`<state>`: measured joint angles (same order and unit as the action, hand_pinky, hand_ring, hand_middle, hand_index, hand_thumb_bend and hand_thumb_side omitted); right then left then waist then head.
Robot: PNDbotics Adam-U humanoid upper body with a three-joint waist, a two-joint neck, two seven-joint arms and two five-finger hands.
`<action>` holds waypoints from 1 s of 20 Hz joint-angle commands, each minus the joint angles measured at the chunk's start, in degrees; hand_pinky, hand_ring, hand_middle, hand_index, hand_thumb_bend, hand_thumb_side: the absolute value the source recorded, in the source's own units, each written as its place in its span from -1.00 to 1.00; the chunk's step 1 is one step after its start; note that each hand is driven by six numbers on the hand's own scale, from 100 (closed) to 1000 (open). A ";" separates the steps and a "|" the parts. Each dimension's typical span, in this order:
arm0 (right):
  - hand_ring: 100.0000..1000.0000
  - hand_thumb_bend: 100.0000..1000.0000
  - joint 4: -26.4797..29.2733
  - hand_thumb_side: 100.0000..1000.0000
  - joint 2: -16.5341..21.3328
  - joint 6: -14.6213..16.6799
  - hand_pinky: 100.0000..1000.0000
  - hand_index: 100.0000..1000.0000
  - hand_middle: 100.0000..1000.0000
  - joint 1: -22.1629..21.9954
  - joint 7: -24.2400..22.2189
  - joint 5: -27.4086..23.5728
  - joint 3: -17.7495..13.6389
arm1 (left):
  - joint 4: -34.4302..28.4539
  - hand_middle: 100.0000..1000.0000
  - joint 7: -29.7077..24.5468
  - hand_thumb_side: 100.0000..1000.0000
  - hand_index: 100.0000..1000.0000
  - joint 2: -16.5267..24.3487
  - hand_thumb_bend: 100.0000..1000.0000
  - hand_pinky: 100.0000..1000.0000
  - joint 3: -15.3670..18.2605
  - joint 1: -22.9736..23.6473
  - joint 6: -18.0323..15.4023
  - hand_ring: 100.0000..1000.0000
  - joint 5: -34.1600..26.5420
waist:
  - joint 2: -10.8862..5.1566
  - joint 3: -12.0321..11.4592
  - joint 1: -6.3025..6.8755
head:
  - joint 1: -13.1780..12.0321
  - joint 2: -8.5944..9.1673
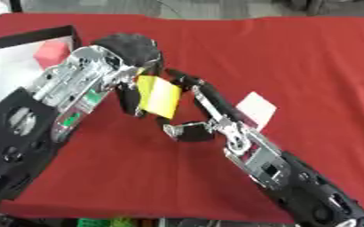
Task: Pick up the objects with one hand, pass them to the other hand, and then place them into the box on the other side of the table.
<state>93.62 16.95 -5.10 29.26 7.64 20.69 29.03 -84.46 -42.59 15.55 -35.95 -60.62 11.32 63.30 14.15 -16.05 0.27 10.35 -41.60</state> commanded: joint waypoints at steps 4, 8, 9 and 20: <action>0.34 -0.51 1.77 -0.98 1.18 -0.03 0.95 0.91 0.36 0.42 -0.50 -0.97 0.29 | -1.37 -0.14 0.38 -1.00 -0.29 3.48 0.00 0.55 3.19 -0.38 1.09 0.35 0.49 | -1.77 0.03 0.12 | -0.31 0.65; 0.34 -0.52 2.02 -1.00 1.41 -0.13 0.95 0.91 0.36 0.31 -0.65 -1.39 0.28 | -1.95 -0.15 0.86 -1.00 -0.30 4.79 -0.02 0.55 4.24 0.33 2.26 0.33 -0.44 | -1.77 0.02 0.08 | -0.26 0.68; 0.34 -0.52 2.07 -1.00 1.46 -0.14 0.95 0.91 0.36 0.30 -0.71 -1.47 0.27 | -2.02 -0.15 0.94 -1.00 -0.30 5.11 -0.01 0.55 4.44 0.47 2.49 0.33 -0.59 | -1.76 0.01 0.08 | -0.25 0.67; 0.34 -0.51 2.63 -1.00 1.87 -0.03 0.95 0.91 0.37 0.25 -1.51 -1.78 0.21 | -1.92 -0.16 1.61 -1.00 -0.31 7.54 0.03 0.55 6.06 1.57 3.63 0.34 -0.10 | -1.72 -0.03 -0.03 | -0.67 0.56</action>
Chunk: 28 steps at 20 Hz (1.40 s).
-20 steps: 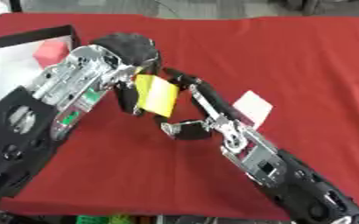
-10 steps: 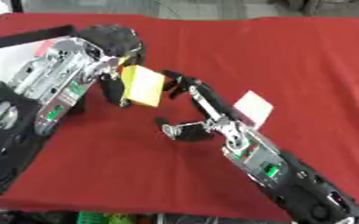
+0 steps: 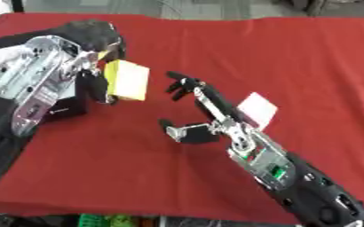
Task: Pick up the objects with one hand, pass them to the other hand, and then place them into the box on the other side of the table.
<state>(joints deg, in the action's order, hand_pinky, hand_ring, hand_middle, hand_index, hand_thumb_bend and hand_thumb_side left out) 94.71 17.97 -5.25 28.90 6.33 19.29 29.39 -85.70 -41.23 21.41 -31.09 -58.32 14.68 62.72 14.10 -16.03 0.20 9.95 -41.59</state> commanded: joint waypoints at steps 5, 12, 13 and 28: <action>0.34 -0.51 1.73 -1.00 1.18 0.01 0.95 0.90 0.37 0.60 -0.38 -0.72 -0.29 | 0.40 -0.16 0.58 -1.00 -0.31 2.75 0.05 0.56 2.12 -0.50 0.41 0.35 1.72 | -1.68 -0.07 -0.01 | -0.44 0.60; 0.32 -0.54 2.32 -1.00 1.63 -0.24 0.92 0.89 0.35 0.78 0.78 -1.55 -0.47 | 2.42 -0.15 2.81 -1.00 -0.32 6.08 -0.01 0.56 6.06 -0.59 3.33 0.32 2.31 | -1.70 -0.15 -0.06 | -0.96 0.68; 0.32 -0.56 2.41 -1.00 1.74 -0.30 0.92 0.88 0.35 0.83 1.01 -1.75 -0.49 | 2.89 -0.15 3.17 -1.00 -0.32 6.71 -0.02 0.56 6.66 -0.66 3.86 0.31 2.24 | -1.71 -0.18 -0.09 | -1.08 0.71; 0.28 -0.69 6.39 -1.00 3.17 -0.23 0.88 0.83 0.30 1.55 3.52 -5.20 -1.18 | 20.42 -0.14 14.90 -1.00 -0.33 10.19 -0.23 0.56 15.53 -0.10 10.51 0.25 0.98 | -1.49 -0.33 -1.10 | -4.79 1.53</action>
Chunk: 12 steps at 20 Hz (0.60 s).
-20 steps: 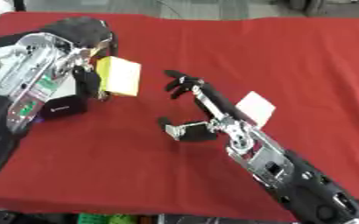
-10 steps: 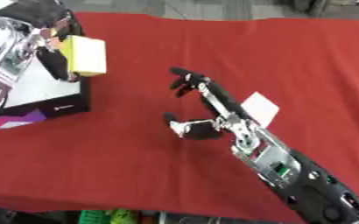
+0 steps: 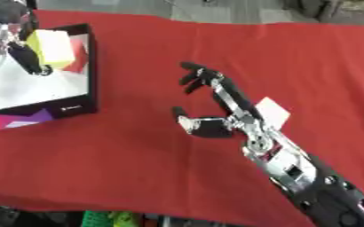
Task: Pick up the objects with one hand, pass them to the other hand, and then place them into the box on the other side of the table.
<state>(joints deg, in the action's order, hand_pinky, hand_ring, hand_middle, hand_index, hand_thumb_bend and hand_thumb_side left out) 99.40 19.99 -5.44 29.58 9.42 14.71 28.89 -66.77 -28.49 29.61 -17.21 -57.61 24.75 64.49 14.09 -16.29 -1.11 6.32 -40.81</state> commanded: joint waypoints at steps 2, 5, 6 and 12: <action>0.27 -0.69 1.99 -1.00 1.26 -0.06 0.88 0.83 0.29 0.87 0.54 -0.78 -0.72 | 2.57 -0.14 3.45 -1.00 -0.33 2.23 -0.24 0.56 2.08 -0.61 0.58 0.25 -1.43 | -1.39 -0.01 0.08 | -2.31 0.98; 0.28 -0.69 2.31 -1.00 1.40 -0.16 0.88 0.82 0.29 0.89 0.65 -0.82 -0.84 | 3.77 -0.14 4.98 -1.00 -0.33 2.66 -0.26 0.55 2.56 -0.34 0.76 0.25 -2.01 | -1.26 0.10 -0.09 | -4.15 1.27; 0.28 -0.69 2.42 -1.00 1.44 -0.17 0.88 0.82 0.29 0.90 0.68 -0.83 -0.88 | 4.27 -0.14 5.44 -1.00 -0.32 2.75 -0.29 0.55 2.78 -0.27 0.89 0.25 -2.13 | -1.22 0.14 -0.13 | -4.70 1.38; 0.27 -0.70 2.84 -1.00 1.48 -0.09 0.88 0.82 0.30 0.86 0.96 -1.19 -1.04 | 8.37 0.20 9.36 -0.95 0.30 2.59 -0.29 0.65 4.45 -0.05 1.44 0.41 -3.14 | -1.14 0.35 -0.38 | -5.77 1.57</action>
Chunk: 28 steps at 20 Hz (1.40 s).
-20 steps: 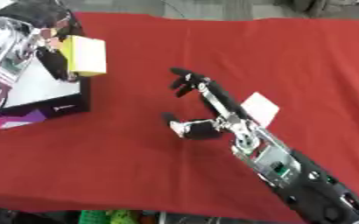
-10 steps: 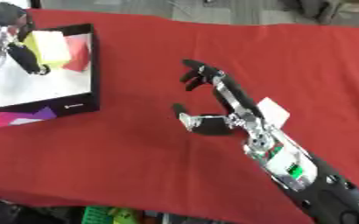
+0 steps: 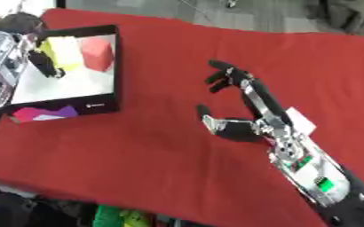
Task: Pick up the objects with one hand, pass them to the other hand, and then place them into the box on the other side of the table.
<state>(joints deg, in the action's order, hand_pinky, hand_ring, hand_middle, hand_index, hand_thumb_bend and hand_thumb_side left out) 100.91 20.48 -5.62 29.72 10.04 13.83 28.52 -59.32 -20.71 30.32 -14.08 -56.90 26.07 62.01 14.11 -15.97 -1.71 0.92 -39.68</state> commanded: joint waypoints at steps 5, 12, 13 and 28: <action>0.27 -0.70 1.53 -1.00 0.90 0.17 0.88 0.82 0.30 0.65 0.56 -0.44 -0.70 | 3.69 0.57 3.28 -0.20 0.77 1.70 0.38 0.80 2.12 -0.55 -0.32 0.67 -1.05 | -1.17 0.07 0.09 | -0.22 0.49; 0.27 -0.70 1.75 -1.00 0.96 0.09 0.88 0.82 0.30 0.48 0.61 -0.53 -0.71 | 5.16 0.61 3.47 -0.26 0.82 1.59 0.56 0.82 2.75 -0.25 -0.43 0.71 -0.51 | -1.26 0.22 0.00 | 0.36 0.12; 0.27 -0.70 1.81 -1.00 0.97 0.08 0.88 0.82 0.30 0.48 0.61 -0.53 -0.71 | 5.12 0.61 3.57 -0.27 0.83 1.61 0.54 0.82 2.76 -0.21 -0.45 0.70 -0.52 | -1.27 0.23 0.01 | 0.41 0.09; 0.40 -1.00 5.67 -0.24 3.64 -2.64 0.88 0.82 0.40 1.56 5.44 -6.53 -4.51 | -17.44 0.48 26.28 0.64 0.48 3.45 -1.00 0.66 1.97 5.72 -3.95 0.19 -28.89 | -1.49 0.61 -0.21 | 3.78 -0.32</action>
<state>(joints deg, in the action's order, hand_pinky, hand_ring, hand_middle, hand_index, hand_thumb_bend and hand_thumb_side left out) 104.89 22.60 -7.89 30.34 14.80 8.27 25.16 -73.28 3.31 31.59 -12.20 -50.44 23.00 36.82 14.11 -15.34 -2.21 4.27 -39.74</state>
